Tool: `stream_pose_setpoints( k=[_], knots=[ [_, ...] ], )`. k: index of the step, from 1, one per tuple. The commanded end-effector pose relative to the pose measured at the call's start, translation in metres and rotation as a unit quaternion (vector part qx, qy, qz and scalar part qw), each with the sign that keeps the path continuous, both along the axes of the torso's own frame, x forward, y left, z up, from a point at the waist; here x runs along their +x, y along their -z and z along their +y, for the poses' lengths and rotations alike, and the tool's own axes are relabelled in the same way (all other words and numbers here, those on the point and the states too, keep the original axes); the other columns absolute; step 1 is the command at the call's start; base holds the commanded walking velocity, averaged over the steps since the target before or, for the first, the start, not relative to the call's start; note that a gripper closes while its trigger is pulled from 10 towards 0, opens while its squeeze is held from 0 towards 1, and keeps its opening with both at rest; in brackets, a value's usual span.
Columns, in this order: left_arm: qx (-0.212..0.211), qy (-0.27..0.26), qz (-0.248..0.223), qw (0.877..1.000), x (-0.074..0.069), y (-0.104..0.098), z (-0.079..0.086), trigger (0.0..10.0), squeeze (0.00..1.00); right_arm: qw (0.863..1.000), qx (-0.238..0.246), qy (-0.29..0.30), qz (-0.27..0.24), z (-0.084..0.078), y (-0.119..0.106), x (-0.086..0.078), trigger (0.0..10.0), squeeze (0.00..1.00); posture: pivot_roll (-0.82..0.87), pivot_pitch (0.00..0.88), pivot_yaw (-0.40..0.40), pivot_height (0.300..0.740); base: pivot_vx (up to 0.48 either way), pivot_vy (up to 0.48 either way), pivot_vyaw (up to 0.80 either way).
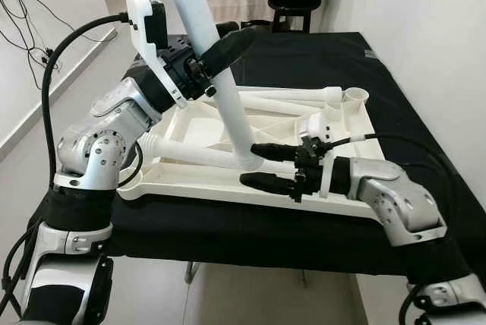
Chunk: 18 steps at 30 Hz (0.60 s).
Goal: Building children table
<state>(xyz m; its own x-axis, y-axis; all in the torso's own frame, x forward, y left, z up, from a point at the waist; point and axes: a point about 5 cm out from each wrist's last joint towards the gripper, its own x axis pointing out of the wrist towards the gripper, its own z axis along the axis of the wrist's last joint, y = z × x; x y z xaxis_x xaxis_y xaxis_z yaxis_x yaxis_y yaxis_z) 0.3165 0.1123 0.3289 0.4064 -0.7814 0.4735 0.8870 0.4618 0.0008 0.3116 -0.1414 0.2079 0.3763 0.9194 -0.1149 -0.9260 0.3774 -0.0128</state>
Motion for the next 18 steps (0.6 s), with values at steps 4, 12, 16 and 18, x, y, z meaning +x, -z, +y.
stream_pose_setpoints(
  k=[4,12,16,18],
  knots=[
    [-0.006,0.091,-0.012,0.996,-0.012,0.002,-0.02,0.0,0.0,0.998,-0.013,0.054,-0.004,-0.013,0.0,0.007,10.0,0.0,0.0,0.011,0.039,0.74,0.0,0.0,0.0],
    [-0.014,0.064,-0.02,0.998,-0.008,-0.002,-0.008,0.0,0.0,0.995,-0.018,0.092,-0.022,-0.035,-0.006,0.011,10.0,0.0,0.0,0.007,0.04,0.74,0.0,0.0,0.0],
    [-0.017,0.058,-0.022,0.998,-0.006,-0.004,-0.004,0.0,0.0,0.995,-0.015,0.099,-0.022,-0.039,-0.006,0.012,10.0,0.0,0.0,0.005,0.041,0.74,0.0,0.0,0.0],
    [-0.017,0.061,-0.022,0.998,-0.006,-0.004,-0.004,0.0,0.0,0.997,-0.002,0.079,-0.021,-0.029,-0.006,0.008,10.0,0.0,0.0,0.003,0.046,0.74,0.0,0.0,0.0]
  ],
)
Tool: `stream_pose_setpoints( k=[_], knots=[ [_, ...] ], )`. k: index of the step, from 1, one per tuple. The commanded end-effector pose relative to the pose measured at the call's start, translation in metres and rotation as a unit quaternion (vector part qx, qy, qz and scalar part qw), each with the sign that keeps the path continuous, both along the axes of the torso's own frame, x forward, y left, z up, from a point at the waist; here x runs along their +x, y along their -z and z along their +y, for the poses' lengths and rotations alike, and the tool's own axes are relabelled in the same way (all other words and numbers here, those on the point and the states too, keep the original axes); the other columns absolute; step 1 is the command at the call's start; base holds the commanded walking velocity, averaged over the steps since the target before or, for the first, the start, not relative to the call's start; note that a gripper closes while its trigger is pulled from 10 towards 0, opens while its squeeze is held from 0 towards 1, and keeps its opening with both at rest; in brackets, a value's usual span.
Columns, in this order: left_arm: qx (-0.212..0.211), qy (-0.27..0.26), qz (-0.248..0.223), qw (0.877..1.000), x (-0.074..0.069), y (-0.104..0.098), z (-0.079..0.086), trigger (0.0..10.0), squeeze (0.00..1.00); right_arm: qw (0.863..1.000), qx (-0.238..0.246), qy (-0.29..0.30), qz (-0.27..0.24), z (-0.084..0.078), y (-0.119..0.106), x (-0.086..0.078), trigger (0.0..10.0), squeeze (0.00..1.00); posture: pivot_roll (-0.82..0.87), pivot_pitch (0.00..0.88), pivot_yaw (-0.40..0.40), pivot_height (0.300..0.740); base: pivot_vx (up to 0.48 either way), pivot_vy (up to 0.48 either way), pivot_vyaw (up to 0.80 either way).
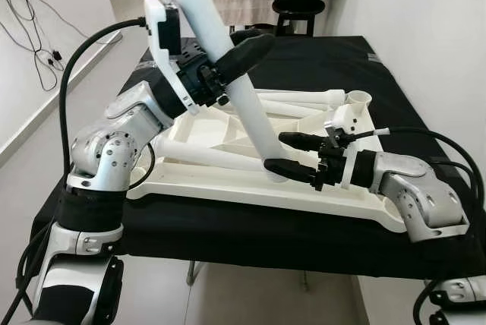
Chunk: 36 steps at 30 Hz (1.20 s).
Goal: Building children table
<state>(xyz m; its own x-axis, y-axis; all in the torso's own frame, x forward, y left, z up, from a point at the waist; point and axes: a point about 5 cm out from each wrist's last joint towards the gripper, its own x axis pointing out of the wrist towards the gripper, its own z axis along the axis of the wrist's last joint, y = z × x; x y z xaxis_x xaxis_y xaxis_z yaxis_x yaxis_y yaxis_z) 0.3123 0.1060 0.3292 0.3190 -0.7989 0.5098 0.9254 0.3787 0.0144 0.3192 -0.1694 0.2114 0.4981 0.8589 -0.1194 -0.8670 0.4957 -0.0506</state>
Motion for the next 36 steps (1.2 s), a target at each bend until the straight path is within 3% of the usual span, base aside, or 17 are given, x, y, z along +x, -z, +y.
stream_pose_setpoints(
  k=[1,3,5,8,22,25,27,31,36],
  knots=[
    [0.0,0.019,-0.007,1.0,-0.002,-0.003,0.0,0.0,0.0,1.0,0.017,-0.008,-0.003,0.01,-0.001,-0.002,10.0,0.0,0.0,0.003,0.047,0.74,0.0,0.0,0.0],
    [0.002,0.025,-0.007,1.0,-0.002,-0.003,-0.003,0.0,0.0,0.999,0.026,-0.033,0.001,0.027,0.002,-0.005,10.0,0.0,0.0,0.004,0.047,0.74,0.0,0.0,0.0],
    [0.002,0.025,-0.007,1.0,-0.002,-0.003,-0.003,0.0,0.0,0.999,0.026,-0.033,0.001,0.027,0.002,-0.005,10.0,0.0,0.0,0.004,0.047,0.74,0.0,0.0,0.0],
    [0.001,0.031,-0.01,0.999,-0.002,-0.005,-0.005,0.0,0.0,0.998,0.03,-0.053,0.002,0.042,0.004,-0.006,10.0,0.0,0.01,0.008,0.044,0.74,0.0,0.0,0.0],
    [-0.005,0.029,-0.006,1.0,0.0,-0.002,-0.005,0.0,0.0,0.996,0.057,-0.073,-0.011,0.063,0.005,-0.004,10.0,0.0,0.01,0.013,0.039,0.74,0.0,0.0,0.0],
    [-0.007,0.028,-0.003,1.0,0.001,0.0,-0.005,0.0,0.0,0.996,0.042,-0.077,-0.02,0.067,0.007,-0.005,10.0,0.0,0.01,0.012,0.041,0.74,0.0,0.0,0.0],
    [-0.009,0.032,0.0,0.999,0.002,0.001,-0.008,0.0,0.0,0.997,-0.002,-0.074,-0.031,0.076,0.014,-0.004,10.0,0.0,0.0,0.011,0.041,0.74,0.0,0.0,0.0],
    [-0.011,0.044,0.004,0.999,0.002,0.002,-0.016,0.0,0.0,0.997,0.002,-0.069,-0.04,0.09,0.01,0.0,10.0,0.0,0.0,0.007,0.043,0.74,0.0,0.0,0.0],
    [-0.011,0.052,0.008,0.999,0.001,0.004,-0.02,0.0,0.0,0.997,0.015,-0.06,-0.05,0.095,0.005,0.003,10.0,0.0,0.0,0.005,0.042,0.74,0.0,0.0,0.0]
  ],
)
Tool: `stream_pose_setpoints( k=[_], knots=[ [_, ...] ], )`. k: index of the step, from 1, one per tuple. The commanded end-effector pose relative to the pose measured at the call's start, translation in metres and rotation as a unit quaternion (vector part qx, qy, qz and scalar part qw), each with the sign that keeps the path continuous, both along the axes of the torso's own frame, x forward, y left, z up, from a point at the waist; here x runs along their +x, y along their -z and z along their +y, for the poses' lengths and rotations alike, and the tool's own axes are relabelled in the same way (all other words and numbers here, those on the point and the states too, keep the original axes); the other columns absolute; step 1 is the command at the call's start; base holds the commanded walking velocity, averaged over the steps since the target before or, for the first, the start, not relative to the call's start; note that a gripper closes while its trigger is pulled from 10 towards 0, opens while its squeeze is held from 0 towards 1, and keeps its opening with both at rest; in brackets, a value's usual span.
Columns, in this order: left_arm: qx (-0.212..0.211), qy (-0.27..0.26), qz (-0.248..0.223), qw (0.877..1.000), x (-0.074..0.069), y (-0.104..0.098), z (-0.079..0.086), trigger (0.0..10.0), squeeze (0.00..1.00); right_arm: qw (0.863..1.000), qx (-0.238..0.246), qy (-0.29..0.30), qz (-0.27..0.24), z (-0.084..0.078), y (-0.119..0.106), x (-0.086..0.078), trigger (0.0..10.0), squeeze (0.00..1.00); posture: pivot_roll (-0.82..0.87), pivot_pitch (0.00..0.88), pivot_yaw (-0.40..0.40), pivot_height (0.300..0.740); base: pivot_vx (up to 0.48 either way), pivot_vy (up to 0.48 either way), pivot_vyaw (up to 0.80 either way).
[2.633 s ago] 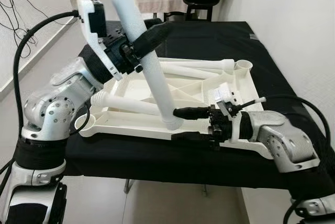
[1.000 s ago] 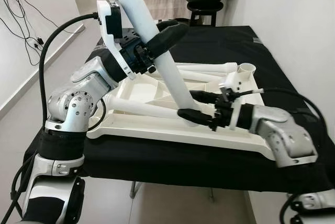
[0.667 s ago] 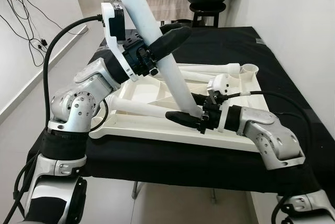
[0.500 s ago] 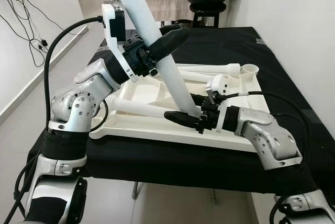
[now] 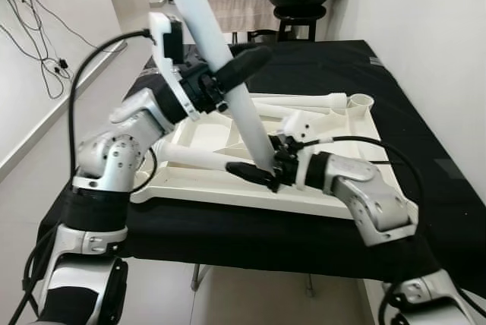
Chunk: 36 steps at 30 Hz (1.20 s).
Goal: Building children table
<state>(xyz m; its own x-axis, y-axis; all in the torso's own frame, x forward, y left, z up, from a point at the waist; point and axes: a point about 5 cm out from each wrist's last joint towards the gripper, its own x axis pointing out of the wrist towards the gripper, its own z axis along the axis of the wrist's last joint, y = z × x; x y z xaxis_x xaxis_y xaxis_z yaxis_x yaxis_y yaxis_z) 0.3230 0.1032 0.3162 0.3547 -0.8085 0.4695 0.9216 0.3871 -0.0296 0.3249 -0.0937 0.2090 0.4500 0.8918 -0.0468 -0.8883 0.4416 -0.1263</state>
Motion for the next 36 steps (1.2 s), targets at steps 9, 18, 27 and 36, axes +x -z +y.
stream_pose_setpoints(
  k=[9,18,27,36],
  knots=[
    [-0.026,0.067,-0.014,0.997,-0.011,-0.005,-0.026,0.0,0.0,0.999,-0.015,-0.027,0.013,0.023,0.007,-0.002,0.0,0.0,0.0,0.005,0.041,0.74,0.0,0.0,0.0],
    [-0.029,0.072,-0.024,0.997,-0.012,-0.01,-0.03,0.0,0.0,0.998,-0.064,-0.014,0.025,0.022,0.017,-0.001,0.0,0.0,0.0,0.005,0.043,0.74,0.0,0.0,0.0],
    [-0.033,0.062,-0.047,0.996,-0.012,-0.013,-0.033,10.0,1.0,0.998,-0.054,0.015,0.025,0.021,0.016,0.005,0.0,0.0,-0.01,0.007,0.045,0.74,0.0,0.0,0.0],
    [-0.082,-0.047,-0.067,0.993,-0.001,-0.035,0.016,10.0,1.0,0.992,0.029,0.118,0.02,-0.001,0.0,0.025,0.0,0.0,-0.01,0.012,0.041,0.74,0.0,0.0,0.0]
  ],
)
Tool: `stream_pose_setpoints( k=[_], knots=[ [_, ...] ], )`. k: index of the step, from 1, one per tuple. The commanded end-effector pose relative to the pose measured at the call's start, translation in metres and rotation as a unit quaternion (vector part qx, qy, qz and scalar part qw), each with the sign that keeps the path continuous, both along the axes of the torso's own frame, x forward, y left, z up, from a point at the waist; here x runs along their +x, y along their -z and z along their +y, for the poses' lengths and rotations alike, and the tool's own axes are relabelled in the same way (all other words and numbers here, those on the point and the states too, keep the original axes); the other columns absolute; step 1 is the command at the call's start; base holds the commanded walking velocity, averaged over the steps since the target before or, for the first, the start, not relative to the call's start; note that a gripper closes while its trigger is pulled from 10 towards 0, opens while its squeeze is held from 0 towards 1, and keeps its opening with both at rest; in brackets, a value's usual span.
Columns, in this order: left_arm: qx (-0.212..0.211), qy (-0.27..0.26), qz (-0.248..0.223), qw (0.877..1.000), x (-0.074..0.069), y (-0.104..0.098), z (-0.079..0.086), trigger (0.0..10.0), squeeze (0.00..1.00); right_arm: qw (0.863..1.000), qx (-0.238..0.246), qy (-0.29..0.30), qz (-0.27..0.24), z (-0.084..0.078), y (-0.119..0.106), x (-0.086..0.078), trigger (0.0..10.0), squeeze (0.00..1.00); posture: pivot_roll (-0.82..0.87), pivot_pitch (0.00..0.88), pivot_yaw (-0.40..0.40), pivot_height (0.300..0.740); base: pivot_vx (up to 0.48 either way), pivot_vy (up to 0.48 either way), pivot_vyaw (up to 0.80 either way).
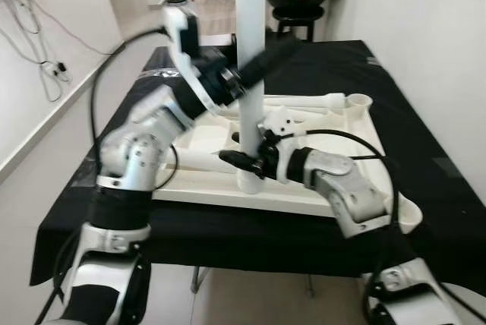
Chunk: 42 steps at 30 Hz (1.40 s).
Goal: Building children table
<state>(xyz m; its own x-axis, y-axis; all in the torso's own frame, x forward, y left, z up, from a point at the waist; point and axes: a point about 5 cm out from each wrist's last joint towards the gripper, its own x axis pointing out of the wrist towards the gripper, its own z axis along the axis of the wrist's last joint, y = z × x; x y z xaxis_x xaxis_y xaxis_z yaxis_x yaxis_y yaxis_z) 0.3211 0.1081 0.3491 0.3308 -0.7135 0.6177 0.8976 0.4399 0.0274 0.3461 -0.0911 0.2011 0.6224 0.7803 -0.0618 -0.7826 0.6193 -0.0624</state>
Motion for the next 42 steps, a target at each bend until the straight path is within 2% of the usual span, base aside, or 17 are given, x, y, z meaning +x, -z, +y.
stream_pose_setpoints(
  k=[1,3,9,11,13,17,18,19,20,22,26,28,29,30,34,35,42],
  knots=[
    [-0.023,-0.041,-0.011,0.999,0.0,-0.009,0.025,10.0,1.0,0.999,0.037,0.037,-0.015,-0.01,-0.012,0.007,0.0,0.0,-0.01,0.011,0.039,0.74,0.0,0.0,0.0],
    [-0.03,-0.078,-0.027,0.996,-0.005,-0.018,0.046,10.0,1.0,0.994,0.07,0.076,-0.019,-0.019,-0.018,0.013,0.0,0.0,-0.01,0.011,0.035,0.74,0.0,0.0,0.0],
    [-0.038,-0.104,-0.047,0.993,-0.012,-0.028,0.061,10.0,1.0,0.987,0.11,0.118,-0.02,-0.028,-0.025,0.02,0.0,0.0,0.0,0.006,0.027,0.74,0.0,0.0,0.0],
    [-0.051,-0.136,-0.054,0.988,-0.015,-0.031,0.073,10.0,1.0,0.97,0.179,0.16,-0.026,-0.039,-0.037,0.028,0.0,0.0,0.01,0.0,0.019,0.74,0.0,0.0,0.0],
    [-0.062,-0.165,-0.04,0.984,-0.013,-0.027,0.078,10.0,1.0,0.957,0.219,0.185,-0.034,-0.047,-0.044,0.031,0.0,0.0,0.0,0.0,0.014,0.74,0.0,0.0,0.0],
    [-0.057,-0.188,0.0,0.98,-0.006,-0.009,0.074,10.0,1.0,0.952,0.227,0.2,-0.044,-0.054,-0.047,0.032,0.0,0.0,0.0,0.0,0.009,0.74,0.0,0.0,0.0],
    [-0.053,-0.19,0.017,0.98,-0.005,0.001,0.071,10.0,0.3,0.95,0.229,0.205,-0.048,-0.056,-0.048,0.032,0.0,0.0,-0.01,0.002,0.008,0.74,0.0,0.0,0.0],
    [-0.048,-0.191,0.035,0.98,-0.004,0.013,0.068,10.0,0.0,0.95,0.229,0.208,-0.052,-0.058,-0.048,0.031,3.6,0.0,-0.01,0.003,0.008,0.74,0.0,0.0,0.0],
    [-0.036,-0.196,0.06,0.978,-0.002,0.03,0.062,10.0,0.0,0.95,0.223,0.21,-0.062,-0.061,-0.049,0.029,10.0,0.0,-0.02,0.009,0.01,0.74,0.0,0.0,0.0],
    [-0.011,-0.212,0.106,0.971,0.0,0.062,0.051,10.0,0.0,0.951,0.213,0.211,-0.075,-0.064,-0.048,0.025,10.0,0.0,-0.02,0.016,0.013,0.74,0.0,0.0,0.0],
    [-0.003,-0.215,0.13,0.968,0.0,0.078,0.044,10.0,0.0,0.951,0.209,0.216,-0.077,-0.065,-0.046,0.023,10.0,0.0,-0.03,0.029,0.016,0.74,0.0,0.0,0.0],
    [0.019,-0.229,0.181,0.956,-0.005,0.114,0.026,10.0,0.0,0.949,0.199,0.228,-0.089,-0.064,-0.041,0.017,10.0,0.0,-0.03,0.047,0.019,0.74,0.0,0.0,0.0],
    [0.019,-0.229,0.181,0.956,-0.005,0.114,0.026,10.0,0.0,0.949,0.199,0.228,-0.089,-0.064,-0.041,0.017,10.0,0.0,-0.03,0.047,0.019,0.74,0.0,0.0,0.0],
    [0.033,-0.233,0.204,0.95,-0.008,0.13,0.017,10.0,0.0,0.949,0.193,0.23,-0.094,-0.062,-0.038,0.014,10.0,0.0,-0.03,0.053,0.021,0.74,0.0,0.0,0.0],
    [0.052,-0.224,0.211,0.95,-0.015,0.141,0.007,10.0,0.0,0.948,0.193,0.232,-0.096,-0.061,-0.036,0.012,10.0,0.0,-0.03,0.059,0.023,0.74,0.0,0.0,0.0],
    [0.056,-0.192,0.211,0.957,-0.026,0.144,-0.008,10.0,0.0,0.946,0.201,0.235,-0.096,-0.062,-0.034,0.009,10.0,0.0,-0.02,0.064,0.022,0.74,0.0,0.0,0.0],
    [0.051,-0.168,0.199,0.964,-0.032,0.139,-0.017,10.0,0.0,0.942,0.219,0.231,-0.105,-0.062,-0.04,0.008,10.0,0.0,-0.02,0.067,0.024,0.74,0.0,-0.402,0.0]
  ],
)
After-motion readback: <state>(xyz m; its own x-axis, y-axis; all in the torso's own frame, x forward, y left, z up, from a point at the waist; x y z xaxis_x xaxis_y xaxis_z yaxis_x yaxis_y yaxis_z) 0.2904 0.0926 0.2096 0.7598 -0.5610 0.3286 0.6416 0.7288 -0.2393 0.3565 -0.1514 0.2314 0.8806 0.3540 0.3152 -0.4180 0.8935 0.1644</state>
